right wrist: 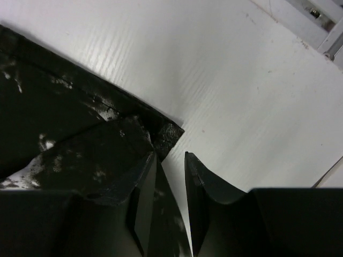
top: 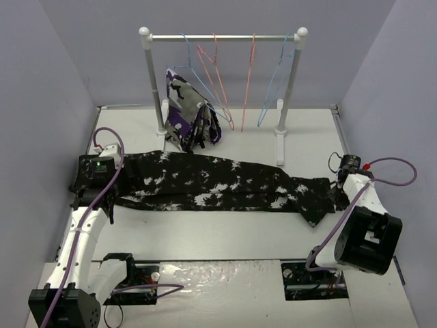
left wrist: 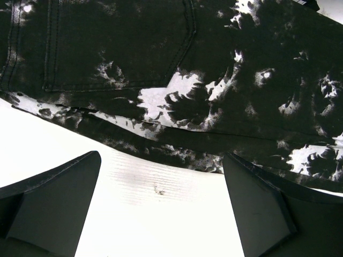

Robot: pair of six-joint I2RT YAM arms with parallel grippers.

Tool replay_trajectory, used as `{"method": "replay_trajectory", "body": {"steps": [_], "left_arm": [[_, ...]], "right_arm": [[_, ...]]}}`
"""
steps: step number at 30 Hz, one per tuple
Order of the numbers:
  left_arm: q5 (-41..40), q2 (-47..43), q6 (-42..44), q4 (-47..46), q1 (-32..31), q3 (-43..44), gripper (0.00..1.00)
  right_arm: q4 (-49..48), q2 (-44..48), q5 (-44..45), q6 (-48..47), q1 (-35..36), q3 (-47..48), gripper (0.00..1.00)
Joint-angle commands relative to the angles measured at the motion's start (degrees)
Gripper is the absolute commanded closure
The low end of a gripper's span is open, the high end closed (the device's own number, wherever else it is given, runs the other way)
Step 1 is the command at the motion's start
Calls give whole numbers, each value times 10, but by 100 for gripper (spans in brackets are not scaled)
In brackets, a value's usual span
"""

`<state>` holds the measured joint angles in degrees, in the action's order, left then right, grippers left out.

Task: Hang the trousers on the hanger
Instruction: Fold the trousers at the center of the board.

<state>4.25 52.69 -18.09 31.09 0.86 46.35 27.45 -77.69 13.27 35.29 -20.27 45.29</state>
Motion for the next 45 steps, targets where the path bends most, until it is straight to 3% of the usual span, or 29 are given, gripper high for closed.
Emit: {"method": "replay_trajectory", "body": {"steps": [1,4,13,26,34,40,45], "left_arm": [[-5,-9,1,-14,-2,14,3],[-4,-9,2,-15,-2,14,3],[4,-3,2,-20,-2,14,3],[8,-12,1,-22,-3,11,3],[6,-8,2,-19,-24,12,3],[7,-1,2,-21,-25,13,3],[10,3,2,-24,-25,13,3]], "right_arm": [[59,4,-23,6,0,28,75],[52,42,-41,18,1,45,72],[21,8,-81,-29,11,52,42],[-3,-59,-98,-26,4,-1,41],[-49,-105,-118,-22,4,-16,46],[-73,-146,-69,-44,1,28,51],[-75,-191,-78,-93,-6,116,53]]}}
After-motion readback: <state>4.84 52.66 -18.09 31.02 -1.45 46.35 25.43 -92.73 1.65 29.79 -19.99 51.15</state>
